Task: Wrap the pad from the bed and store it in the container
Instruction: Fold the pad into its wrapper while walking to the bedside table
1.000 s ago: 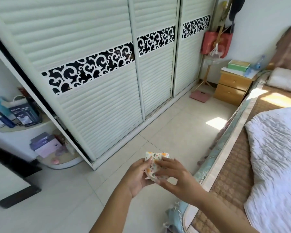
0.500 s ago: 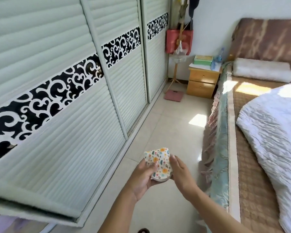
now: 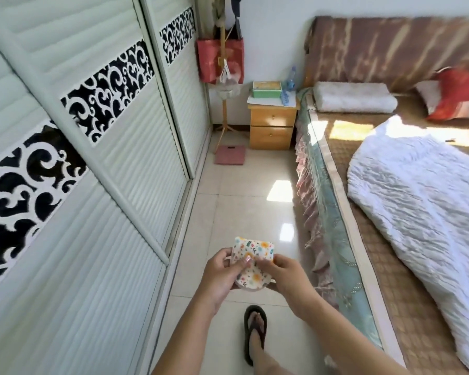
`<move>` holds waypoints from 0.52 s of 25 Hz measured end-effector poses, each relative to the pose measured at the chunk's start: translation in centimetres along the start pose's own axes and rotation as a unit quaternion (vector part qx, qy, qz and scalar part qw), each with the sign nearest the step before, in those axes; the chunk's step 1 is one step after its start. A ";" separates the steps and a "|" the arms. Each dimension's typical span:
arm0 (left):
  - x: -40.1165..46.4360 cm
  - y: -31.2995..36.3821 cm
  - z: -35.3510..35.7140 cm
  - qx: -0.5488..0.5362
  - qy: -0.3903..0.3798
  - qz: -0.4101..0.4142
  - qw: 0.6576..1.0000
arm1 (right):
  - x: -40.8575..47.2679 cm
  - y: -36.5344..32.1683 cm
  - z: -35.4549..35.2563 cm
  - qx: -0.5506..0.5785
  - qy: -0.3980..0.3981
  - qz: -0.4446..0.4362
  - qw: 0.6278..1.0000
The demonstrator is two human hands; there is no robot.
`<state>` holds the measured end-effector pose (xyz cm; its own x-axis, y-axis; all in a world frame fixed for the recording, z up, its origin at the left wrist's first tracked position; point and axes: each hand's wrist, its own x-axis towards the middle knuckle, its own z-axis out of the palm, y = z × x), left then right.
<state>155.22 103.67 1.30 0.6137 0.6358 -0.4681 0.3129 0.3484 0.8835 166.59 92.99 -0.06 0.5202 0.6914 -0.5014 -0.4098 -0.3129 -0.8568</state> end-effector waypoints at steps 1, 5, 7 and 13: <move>2.1 0.9 -0.2 0.004 0.001 -0.005 1.000 | 1.8 -0.9 -0.1 -0.022 0.002 0.007 1.000; 12.6 6.0 -1.5 0.025 0.013 -0.018 0.999 | 11.4 -6.0 -2.0 -0.157 0.043 -0.024 0.986; 17.6 9.1 -2.3 0.028 0.023 -0.023 0.999 | 15.6 -9.5 -2.9 -0.301 0.055 -0.070 0.949; 30.1 16.4 -4.1 0.024 0.029 -0.027 0.999 | 26.7 -18.6 -3.1 -0.546 0.010 -0.084 0.834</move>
<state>175.89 131.33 1.67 0.5533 0.6558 -0.5136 0.3801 0.3499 0.8562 190.43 115.27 2.16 0.5179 0.7780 -0.3558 0.5909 -0.6261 -0.5088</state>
